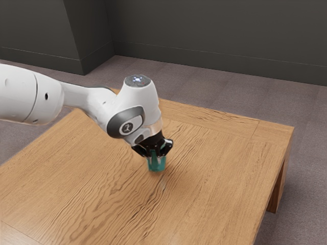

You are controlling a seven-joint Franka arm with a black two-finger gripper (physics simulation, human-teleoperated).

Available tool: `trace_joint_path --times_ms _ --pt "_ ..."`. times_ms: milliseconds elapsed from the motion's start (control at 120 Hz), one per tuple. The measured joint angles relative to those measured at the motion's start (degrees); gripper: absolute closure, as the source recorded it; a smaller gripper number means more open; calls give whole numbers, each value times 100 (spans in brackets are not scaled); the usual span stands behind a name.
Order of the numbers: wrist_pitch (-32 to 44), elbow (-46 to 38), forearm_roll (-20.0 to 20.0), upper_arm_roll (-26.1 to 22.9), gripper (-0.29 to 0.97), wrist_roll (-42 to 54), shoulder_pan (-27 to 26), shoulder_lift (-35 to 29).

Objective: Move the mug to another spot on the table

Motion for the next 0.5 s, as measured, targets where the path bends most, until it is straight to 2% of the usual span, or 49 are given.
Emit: trace_joint_path --times_ms 325,500 --pt "49 -399 -55 -1 74 115 -16 -773" --pt "62 -916 -49 21 74 118 39 -1280"
